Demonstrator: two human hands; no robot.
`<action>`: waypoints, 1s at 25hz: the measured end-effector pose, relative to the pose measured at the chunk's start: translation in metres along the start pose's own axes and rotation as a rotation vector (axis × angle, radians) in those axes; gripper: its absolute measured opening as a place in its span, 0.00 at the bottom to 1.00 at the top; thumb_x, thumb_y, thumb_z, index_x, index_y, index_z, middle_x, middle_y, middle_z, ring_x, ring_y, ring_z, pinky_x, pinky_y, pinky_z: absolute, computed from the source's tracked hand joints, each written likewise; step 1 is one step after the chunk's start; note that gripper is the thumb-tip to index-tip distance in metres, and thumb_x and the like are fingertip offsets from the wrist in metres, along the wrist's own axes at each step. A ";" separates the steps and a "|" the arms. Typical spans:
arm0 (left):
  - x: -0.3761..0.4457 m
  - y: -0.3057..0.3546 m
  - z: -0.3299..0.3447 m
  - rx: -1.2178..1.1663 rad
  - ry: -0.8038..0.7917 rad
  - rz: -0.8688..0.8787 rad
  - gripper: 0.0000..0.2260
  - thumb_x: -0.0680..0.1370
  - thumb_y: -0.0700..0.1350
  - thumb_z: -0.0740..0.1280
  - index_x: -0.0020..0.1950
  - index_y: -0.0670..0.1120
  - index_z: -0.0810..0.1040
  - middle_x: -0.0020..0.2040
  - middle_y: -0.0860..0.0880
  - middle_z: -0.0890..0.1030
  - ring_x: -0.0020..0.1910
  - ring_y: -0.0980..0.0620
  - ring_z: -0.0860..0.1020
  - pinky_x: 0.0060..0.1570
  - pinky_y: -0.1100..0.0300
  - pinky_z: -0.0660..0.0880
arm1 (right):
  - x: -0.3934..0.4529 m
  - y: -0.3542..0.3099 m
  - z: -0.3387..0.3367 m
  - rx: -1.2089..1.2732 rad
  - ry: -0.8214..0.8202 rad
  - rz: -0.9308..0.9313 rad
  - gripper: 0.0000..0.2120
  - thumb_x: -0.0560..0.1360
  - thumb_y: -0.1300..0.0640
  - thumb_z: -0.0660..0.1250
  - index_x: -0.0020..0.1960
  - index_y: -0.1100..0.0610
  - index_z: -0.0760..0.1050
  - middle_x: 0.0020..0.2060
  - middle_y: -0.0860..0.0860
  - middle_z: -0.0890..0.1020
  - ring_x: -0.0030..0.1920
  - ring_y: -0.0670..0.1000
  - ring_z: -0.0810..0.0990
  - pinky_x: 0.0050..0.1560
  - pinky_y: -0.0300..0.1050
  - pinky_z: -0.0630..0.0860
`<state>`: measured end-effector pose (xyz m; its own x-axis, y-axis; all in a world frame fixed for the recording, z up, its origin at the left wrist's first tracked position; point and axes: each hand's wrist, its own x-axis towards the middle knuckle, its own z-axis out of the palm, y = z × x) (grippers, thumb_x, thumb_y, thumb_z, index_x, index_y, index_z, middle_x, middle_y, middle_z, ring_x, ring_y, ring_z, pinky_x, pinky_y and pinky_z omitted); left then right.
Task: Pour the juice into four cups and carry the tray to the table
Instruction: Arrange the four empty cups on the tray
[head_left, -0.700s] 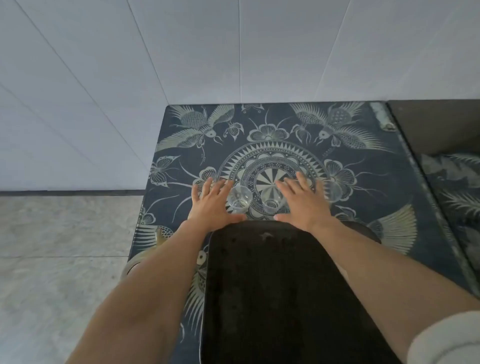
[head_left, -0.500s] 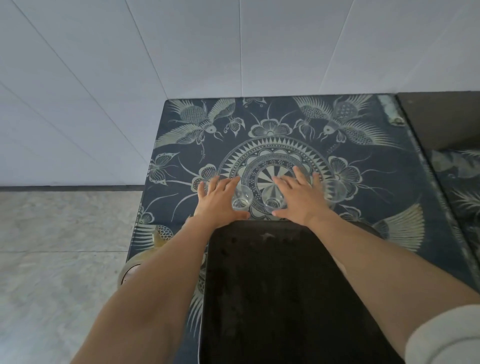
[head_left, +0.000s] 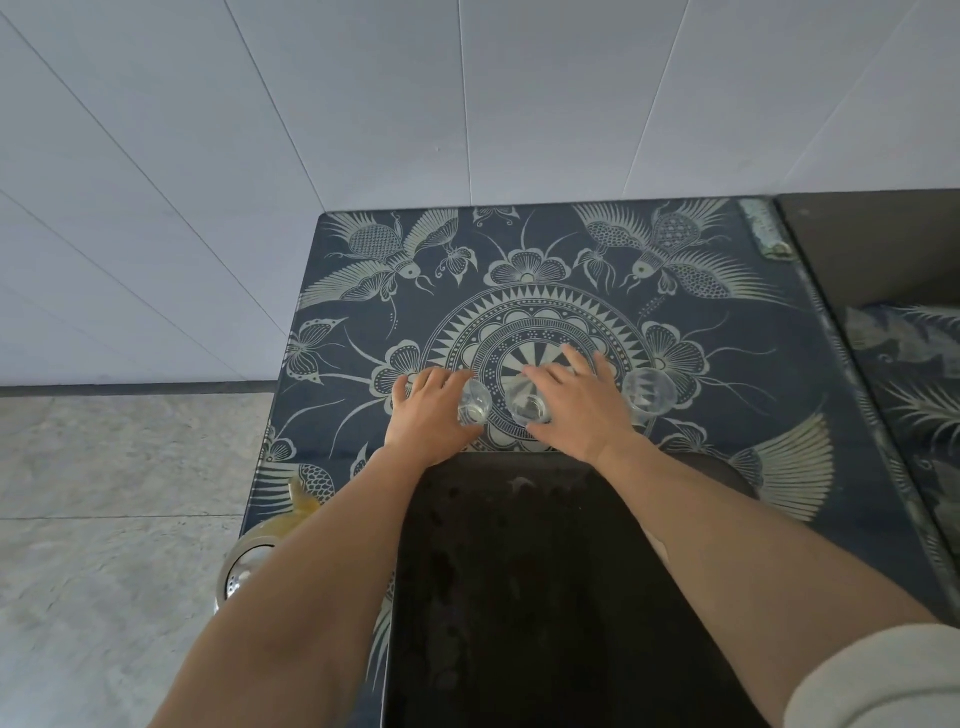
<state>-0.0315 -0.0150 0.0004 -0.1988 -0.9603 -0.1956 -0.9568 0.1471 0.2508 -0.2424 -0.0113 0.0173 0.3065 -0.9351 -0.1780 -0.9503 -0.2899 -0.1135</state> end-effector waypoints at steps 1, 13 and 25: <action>-0.002 0.001 -0.002 -0.010 0.003 -0.007 0.34 0.73 0.60 0.68 0.76 0.54 0.62 0.73 0.50 0.70 0.76 0.47 0.62 0.75 0.40 0.50 | -0.002 -0.001 -0.003 0.021 0.019 -0.006 0.36 0.77 0.41 0.67 0.81 0.48 0.59 0.76 0.49 0.71 0.82 0.58 0.55 0.80 0.67 0.50; -0.062 0.015 0.003 -0.049 0.032 -0.067 0.33 0.73 0.64 0.65 0.76 0.55 0.63 0.73 0.51 0.70 0.75 0.46 0.63 0.75 0.39 0.51 | -0.076 0.011 -0.001 0.047 0.107 0.030 0.36 0.73 0.38 0.72 0.76 0.51 0.68 0.70 0.50 0.77 0.77 0.59 0.66 0.76 0.63 0.62; -0.116 0.039 0.025 -0.072 -0.037 -0.075 0.32 0.70 0.63 0.68 0.73 0.60 0.65 0.72 0.55 0.71 0.75 0.48 0.63 0.74 0.39 0.51 | -0.155 0.040 0.028 0.094 -0.025 0.180 0.35 0.74 0.37 0.69 0.77 0.46 0.64 0.71 0.45 0.74 0.72 0.53 0.68 0.69 0.53 0.67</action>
<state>-0.0512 0.1078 0.0094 -0.1363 -0.9583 -0.2511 -0.9518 0.0564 0.3016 -0.3267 0.1280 0.0131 0.1348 -0.9644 -0.2275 -0.9809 -0.0974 -0.1681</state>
